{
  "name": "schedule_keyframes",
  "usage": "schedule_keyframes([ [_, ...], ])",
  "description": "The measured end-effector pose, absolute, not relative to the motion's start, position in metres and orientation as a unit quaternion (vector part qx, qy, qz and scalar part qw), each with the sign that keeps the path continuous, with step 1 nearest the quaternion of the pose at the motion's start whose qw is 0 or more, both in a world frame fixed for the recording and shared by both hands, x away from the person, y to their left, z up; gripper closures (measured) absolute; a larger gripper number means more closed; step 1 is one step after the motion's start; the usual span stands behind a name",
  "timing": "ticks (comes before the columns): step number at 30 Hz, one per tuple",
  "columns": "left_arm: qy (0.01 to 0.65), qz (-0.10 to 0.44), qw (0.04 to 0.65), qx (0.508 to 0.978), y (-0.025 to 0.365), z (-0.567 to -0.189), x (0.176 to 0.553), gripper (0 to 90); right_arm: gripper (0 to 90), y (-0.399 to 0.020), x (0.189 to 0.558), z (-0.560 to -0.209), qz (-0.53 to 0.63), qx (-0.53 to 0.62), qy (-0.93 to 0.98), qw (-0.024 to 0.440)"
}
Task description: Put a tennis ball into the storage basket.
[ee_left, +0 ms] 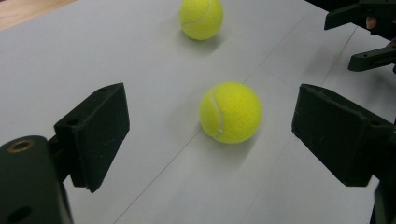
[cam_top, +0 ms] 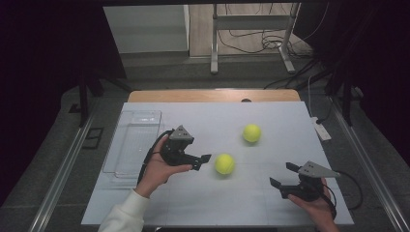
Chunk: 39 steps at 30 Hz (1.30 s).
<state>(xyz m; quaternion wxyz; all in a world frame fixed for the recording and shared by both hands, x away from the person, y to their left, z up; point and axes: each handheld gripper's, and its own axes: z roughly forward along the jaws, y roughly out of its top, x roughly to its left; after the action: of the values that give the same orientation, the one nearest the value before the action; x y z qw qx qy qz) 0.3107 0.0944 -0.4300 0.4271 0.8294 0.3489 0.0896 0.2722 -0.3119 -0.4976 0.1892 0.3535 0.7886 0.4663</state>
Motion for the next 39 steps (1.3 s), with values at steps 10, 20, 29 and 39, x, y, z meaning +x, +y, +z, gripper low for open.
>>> schedule_keyframes([
  [10, 0.343, 0.085, 0.425, 0.833, 0.086, -0.431, 0.317, 12.4, 13.3, -0.311, 0.273, -0.498, 0.464, 0.353, 0.79, 0.189],
  [20, 0.335, 0.081, 0.422, 0.839, 0.075, -0.433, 0.322, 12.4, 13.2, -0.312, 0.273, -0.499, 0.463, 0.355, 0.79, 0.188],
  [29, 0.33, 0.075, 0.419, 0.843, 0.065, -0.435, 0.326, 12.4, 13.2, -0.312, 0.273, -0.5, 0.461, 0.356, 0.791, 0.188],
  [39, 0.327, 0.071, 0.418, 0.844, 0.057, -0.436, 0.329, 12.4, 13.2, -0.312, 0.274, -0.499, 0.459, 0.356, 0.792, 0.188],
])
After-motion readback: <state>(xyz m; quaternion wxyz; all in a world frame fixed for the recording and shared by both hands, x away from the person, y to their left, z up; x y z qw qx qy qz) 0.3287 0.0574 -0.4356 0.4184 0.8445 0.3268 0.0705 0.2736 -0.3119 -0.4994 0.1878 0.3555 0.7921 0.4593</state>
